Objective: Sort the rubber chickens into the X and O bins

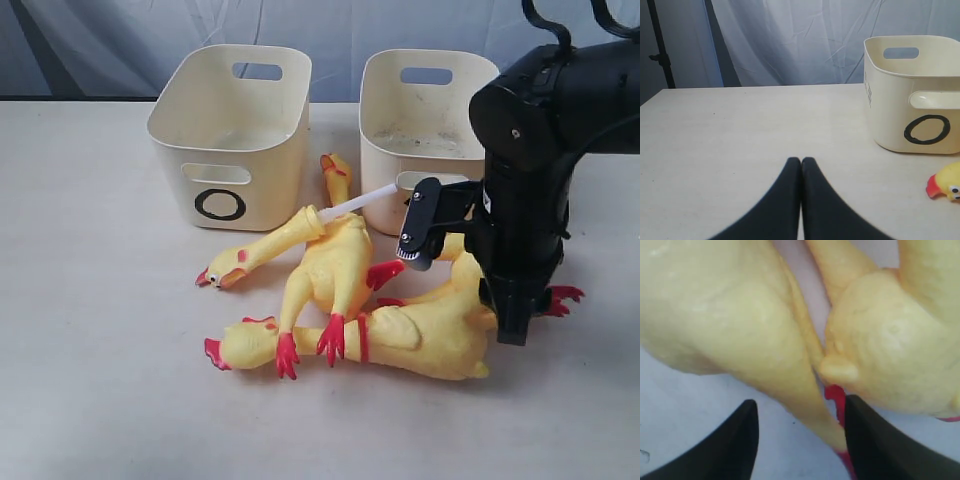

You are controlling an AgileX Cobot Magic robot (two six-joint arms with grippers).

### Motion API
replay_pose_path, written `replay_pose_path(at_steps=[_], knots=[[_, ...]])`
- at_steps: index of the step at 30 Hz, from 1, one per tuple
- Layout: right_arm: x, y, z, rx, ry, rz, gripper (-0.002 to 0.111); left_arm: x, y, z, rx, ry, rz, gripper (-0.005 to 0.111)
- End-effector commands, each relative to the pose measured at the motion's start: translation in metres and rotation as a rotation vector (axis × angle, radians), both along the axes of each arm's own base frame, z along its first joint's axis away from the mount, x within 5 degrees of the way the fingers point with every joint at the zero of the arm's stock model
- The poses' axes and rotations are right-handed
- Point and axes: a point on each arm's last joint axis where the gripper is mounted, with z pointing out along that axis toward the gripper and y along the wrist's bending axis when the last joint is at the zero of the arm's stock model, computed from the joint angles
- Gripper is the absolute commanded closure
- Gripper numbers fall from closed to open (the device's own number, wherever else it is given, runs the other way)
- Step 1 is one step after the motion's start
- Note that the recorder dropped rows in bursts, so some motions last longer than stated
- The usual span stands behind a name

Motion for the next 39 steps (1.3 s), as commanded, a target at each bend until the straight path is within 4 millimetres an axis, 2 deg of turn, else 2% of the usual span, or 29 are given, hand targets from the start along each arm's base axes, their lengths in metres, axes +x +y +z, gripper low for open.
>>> replay_pose_path(at_steps=[1, 6, 11, 15, 18, 20, 22, 28, 31, 35, 39], knots=[[-0.004, 0.001, -0.003, 0.022, 0.046, -0.011, 0.058, 0.000, 0.000, 0.001, -0.010, -0.011, -0.002, 0.107], [-0.004, 0.001, -0.003, 0.028, 0.045, -0.011, 0.051, 0.000, 0.000, 0.001, -0.010, -0.011, -0.002, 0.107], [-0.004, 0.002, -0.004, 0.042, 0.044, -0.016, 0.057, 0.000, 0.000, 0.001, -0.010, -0.011, -0.002, 0.107], [-0.009, -0.001, -0.010, 0.030, 0.065, -0.016, 0.074, 0.000, 0.000, 0.001, -0.010, -0.011, -0.002, 0.107], [-0.012, -0.002, -0.013, 0.022, 0.077, -0.017, 0.091, 0.000, 0.000, 0.001, -0.010, -0.011, -0.002, 0.107], [-0.013, -0.002, -0.012, 0.026, 0.081, -0.021, 0.104, 0.000, 0.000, 0.001, -0.010, -0.011, -0.002, 0.107], [-0.015, -0.003, -0.007, 0.034, 0.069, -0.030, 0.109, 0.000, 0.000, 0.001, -0.010, -0.011, -0.002, 0.107], [-0.031, -0.010, 0.028, 0.085, 0.047, -0.058, 0.109, 0.000, 0.000, 0.001, -0.010, -0.011, -0.002, 0.107], [-0.051, -0.006, 0.063, 0.299, 0.008, -0.120, 0.109, 0.000, 0.000, 0.001, -0.010, -0.011, -0.002, 0.107], [-0.077, 0.005, 0.096, 0.581, 0.065, -0.196, 0.109, 0.000, 0.000, 0.001, -0.010, -0.011, -0.002, 0.107], [-0.085, 0.002, 0.109, 0.634, 0.025, -0.144, 0.109, 0.000, 0.000, 0.001, -0.010, -0.011, -0.002, 0.107]])
